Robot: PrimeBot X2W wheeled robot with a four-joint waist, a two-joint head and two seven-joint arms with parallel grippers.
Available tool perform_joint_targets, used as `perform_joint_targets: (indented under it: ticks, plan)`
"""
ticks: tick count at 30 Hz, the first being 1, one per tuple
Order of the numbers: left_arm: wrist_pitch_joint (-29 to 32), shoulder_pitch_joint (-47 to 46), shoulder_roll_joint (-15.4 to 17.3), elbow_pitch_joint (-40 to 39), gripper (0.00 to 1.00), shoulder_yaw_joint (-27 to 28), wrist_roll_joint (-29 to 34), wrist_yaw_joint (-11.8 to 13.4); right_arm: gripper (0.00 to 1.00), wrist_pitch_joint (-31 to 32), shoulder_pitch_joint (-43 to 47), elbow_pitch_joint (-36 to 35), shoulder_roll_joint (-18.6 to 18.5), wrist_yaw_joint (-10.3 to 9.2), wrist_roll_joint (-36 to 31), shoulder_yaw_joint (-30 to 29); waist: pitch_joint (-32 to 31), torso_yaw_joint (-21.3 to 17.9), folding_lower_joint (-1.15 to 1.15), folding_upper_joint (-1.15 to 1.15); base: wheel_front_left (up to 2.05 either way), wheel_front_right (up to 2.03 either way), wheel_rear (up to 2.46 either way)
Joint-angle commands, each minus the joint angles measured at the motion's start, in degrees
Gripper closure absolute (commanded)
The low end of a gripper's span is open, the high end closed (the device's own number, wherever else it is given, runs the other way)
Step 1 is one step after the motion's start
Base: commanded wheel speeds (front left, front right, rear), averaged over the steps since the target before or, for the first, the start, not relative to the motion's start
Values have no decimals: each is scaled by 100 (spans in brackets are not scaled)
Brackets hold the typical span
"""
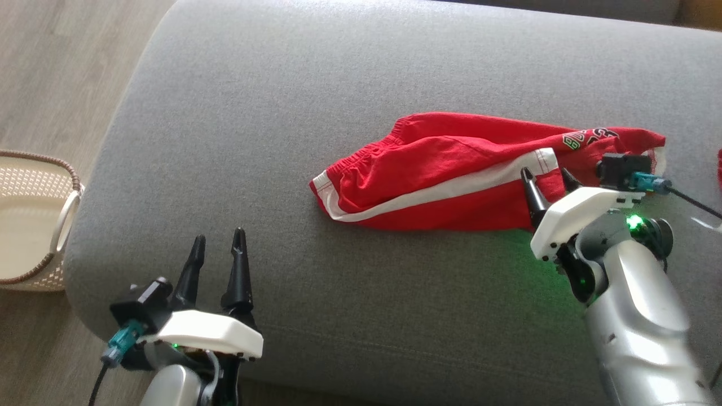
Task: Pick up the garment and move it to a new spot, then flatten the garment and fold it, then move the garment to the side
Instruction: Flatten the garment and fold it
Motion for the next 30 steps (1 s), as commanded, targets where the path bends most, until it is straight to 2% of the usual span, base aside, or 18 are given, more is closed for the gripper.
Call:
perform_joint_targets:
  ticks: [1, 9, 10, 11, 16, 21, 26, 30]
  plan:
    - [-70, -239, 17, -151, 0, 131, -26, 39, 0, 10, -295, -104, 28, -1, 7, 100, 21, 18, 0, 0, 0, 0, 0]
    - [-70, -341, 16, -105, 0, 97, -47, 50, 0, -55, -756, 447, 28, -1, 91, 101, 175, 45, 0, 0, 0, 0, 0]
    - [-70, -357, 16, -99, 0, 89, -53, 51, 44, -62, -799, 501, 28, -1, 123, 135, 188, 45, 0, 0, 0, 0, 0]
    - [-70, -370, 16, -95, 0, 84, -57, 53, 100, -82, -840, 543, 28, -1, 152, 175, 201, 39, 0, 0, 0, 0, 0]
    - [-70, -373, 16, -27, 0, 112, -121, 47, 100, -263, -905, 663, 27, -1, 357, 439, 204, -89, 0, 0, 0, 0, 0]
    - [-70, -357, 16, 38, 0, 225, -204, 52, 100, -565, -790, 449, 3, -1, 507, 786, 150, -307, 0, 0, 0, 0, 0]
    - [-70, -346, 16, 108, 0, 324, -190, 16, 100, -717, -355, -214, -110, -1, 955, 1080, -13, -658, 0, 0, 0, 0, 0]
    - [-70, -319, 16, 147, 0, 412, -158, 1, 100, -572, 248, -1007, -317, -1, 1234, 1379, -167, -965, 0, 0, 0, 0, 0]
